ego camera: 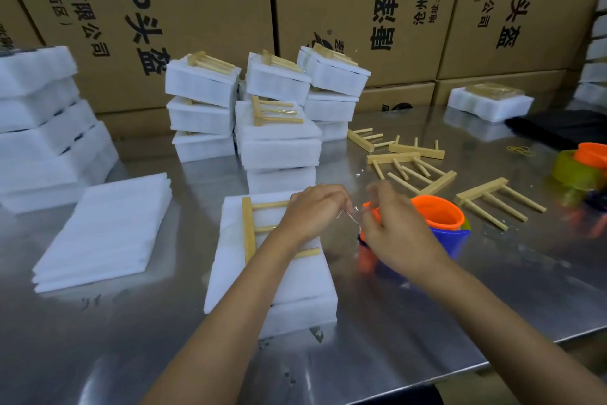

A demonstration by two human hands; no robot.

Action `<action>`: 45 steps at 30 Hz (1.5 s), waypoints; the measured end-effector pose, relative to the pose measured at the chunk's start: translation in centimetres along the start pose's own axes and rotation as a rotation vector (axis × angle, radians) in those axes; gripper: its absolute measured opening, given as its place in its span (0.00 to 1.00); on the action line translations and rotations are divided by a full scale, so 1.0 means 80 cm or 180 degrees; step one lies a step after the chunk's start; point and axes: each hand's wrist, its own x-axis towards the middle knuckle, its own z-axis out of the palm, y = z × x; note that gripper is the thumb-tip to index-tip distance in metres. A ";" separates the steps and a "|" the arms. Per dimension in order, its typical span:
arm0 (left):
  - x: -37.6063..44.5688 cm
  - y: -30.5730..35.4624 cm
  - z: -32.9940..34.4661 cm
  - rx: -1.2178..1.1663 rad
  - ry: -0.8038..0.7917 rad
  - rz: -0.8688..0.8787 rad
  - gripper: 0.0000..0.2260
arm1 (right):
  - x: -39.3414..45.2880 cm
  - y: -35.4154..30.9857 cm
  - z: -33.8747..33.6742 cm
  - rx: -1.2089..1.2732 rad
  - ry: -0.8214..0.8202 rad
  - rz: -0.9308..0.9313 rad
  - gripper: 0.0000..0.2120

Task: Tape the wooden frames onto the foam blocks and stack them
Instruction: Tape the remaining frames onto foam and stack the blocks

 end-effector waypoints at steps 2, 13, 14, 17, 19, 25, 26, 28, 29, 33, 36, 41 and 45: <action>-0.003 0.001 -0.001 0.0042 -0.0035 0.0040 0.14 | -0.007 -0.009 0.011 0.0245 -0.0281 0.0067 0.18; 0.003 -0.020 0.019 0.2377 0.0159 0.0462 0.18 | -0.006 -0.022 0.033 -0.0305 -0.0198 -0.0095 0.13; 0.001 -0.018 0.019 0.2639 0.0261 0.0415 0.22 | -0.006 -0.022 0.038 -0.0332 -0.0204 -0.0023 0.13; -0.017 -0.007 0.010 0.2753 0.0866 0.0614 0.28 | -0.007 -0.019 0.052 -0.0378 -0.0239 0.0218 0.05; -0.035 -0.009 -0.009 0.2303 0.1163 0.0754 0.27 | -0.010 -0.016 0.060 -0.0231 -0.0365 0.0292 0.04; -0.107 -0.088 -0.090 0.0693 0.1935 -0.0506 0.15 | -0.015 -0.014 0.080 0.0530 -0.0578 0.0689 0.12; -0.117 -0.104 -0.097 0.0613 0.1875 -0.0900 0.11 | -0.015 -0.015 0.083 0.0660 -0.0610 0.0774 0.11; -0.130 -0.125 -0.094 0.0359 0.1603 -0.1315 0.14 | -0.018 -0.017 0.085 0.0754 -0.0680 0.0867 0.08; -0.134 -0.130 -0.088 0.0114 0.1441 -0.1368 0.15 | -0.020 -0.018 0.084 0.0751 -0.0724 0.0846 0.08; -0.138 -0.137 -0.074 -0.0192 0.1211 -0.1252 0.17 | -0.025 -0.022 0.081 0.0815 -0.0755 0.0638 0.13; -0.138 -0.142 -0.075 -0.0753 0.1238 -0.1463 0.17 | -0.031 -0.029 0.084 0.1151 -0.0665 0.0776 0.13; -0.144 -0.128 -0.074 -0.2218 0.1349 -0.1049 0.19 | -0.025 -0.067 0.087 0.2764 -0.0404 0.1318 0.06; -0.146 -0.118 -0.082 -0.3506 0.1536 -0.0563 0.17 | -0.011 -0.098 0.081 0.3415 -0.0539 0.1488 0.04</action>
